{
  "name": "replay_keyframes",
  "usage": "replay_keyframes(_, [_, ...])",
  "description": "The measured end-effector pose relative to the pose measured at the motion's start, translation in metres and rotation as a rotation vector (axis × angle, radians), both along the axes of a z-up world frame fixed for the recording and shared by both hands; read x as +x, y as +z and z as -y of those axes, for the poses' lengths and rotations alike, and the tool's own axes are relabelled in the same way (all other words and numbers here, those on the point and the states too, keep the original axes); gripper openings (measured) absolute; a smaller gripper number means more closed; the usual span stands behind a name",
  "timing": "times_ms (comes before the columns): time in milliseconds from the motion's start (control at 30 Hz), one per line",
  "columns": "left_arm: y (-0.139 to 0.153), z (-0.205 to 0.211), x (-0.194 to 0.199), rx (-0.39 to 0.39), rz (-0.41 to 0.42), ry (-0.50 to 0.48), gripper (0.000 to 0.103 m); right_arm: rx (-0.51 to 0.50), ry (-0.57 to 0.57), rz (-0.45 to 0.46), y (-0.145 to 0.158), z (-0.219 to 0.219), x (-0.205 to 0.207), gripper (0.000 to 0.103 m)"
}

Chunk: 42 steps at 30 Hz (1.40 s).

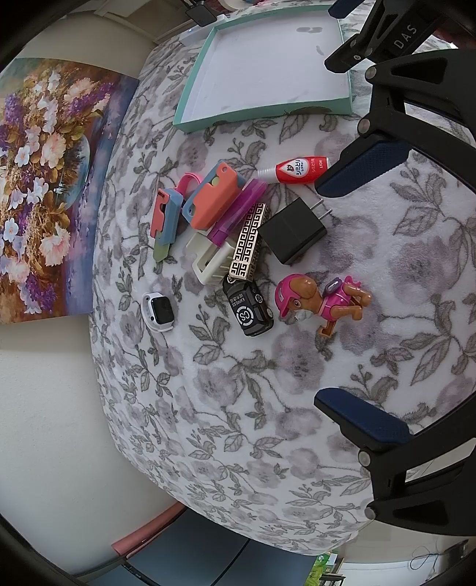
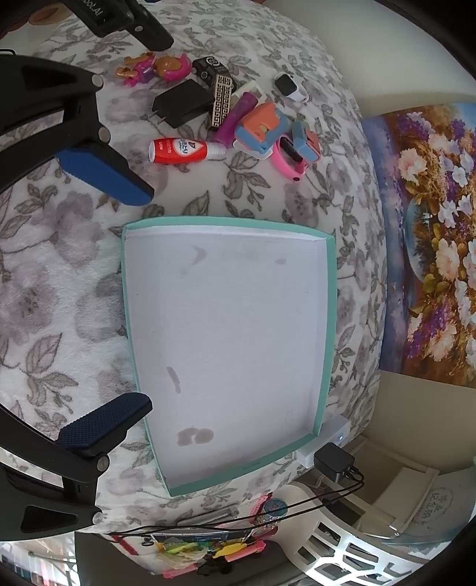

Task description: Organize rigid objects

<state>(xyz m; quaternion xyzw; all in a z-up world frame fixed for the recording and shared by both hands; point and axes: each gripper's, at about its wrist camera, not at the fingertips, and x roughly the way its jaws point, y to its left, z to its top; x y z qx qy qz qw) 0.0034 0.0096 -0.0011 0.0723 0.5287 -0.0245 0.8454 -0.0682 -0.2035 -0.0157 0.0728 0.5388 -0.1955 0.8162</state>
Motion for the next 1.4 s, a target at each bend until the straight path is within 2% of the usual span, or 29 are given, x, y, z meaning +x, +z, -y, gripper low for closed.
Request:
replay_keyframes(833, [-0.002,-0.003,0.000,-0.008,0.001,0.007,0.103,0.014,0.009,0.007,0.001,-0.004,0.002,0.103])
replay_keyframes(967, [-0.006,-0.018,0.004,-0.011,-0.008,0.069,0.103,0.061,0.013,0.030,0.006,-0.008,0.007,0.103])
replay_keyframes(1100, [-0.011,-0.033,0.007,-0.026,-0.021,0.126,0.103,0.116,0.059,0.081,0.011,-0.019,0.017,0.103])
replay_keyframes(1233, [-0.020,-0.045,0.013,-0.038,-0.043,0.167,0.103,0.160,0.110,0.087,0.006,-0.036,0.030,0.103])
replay_keyframes(1333, [-0.031,-0.050,0.018,-0.054,-0.080,0.181,0.103,0.198,0.144,0.082,-0.001,-0.047,0.039,0.099])
replay_keyframes(1400, [-0.036,-0.051,0.020,-0.067,-0.097,0.177,0.103,0.212,0.170,0.074,-0.006,-0.052,0.044,0.090])
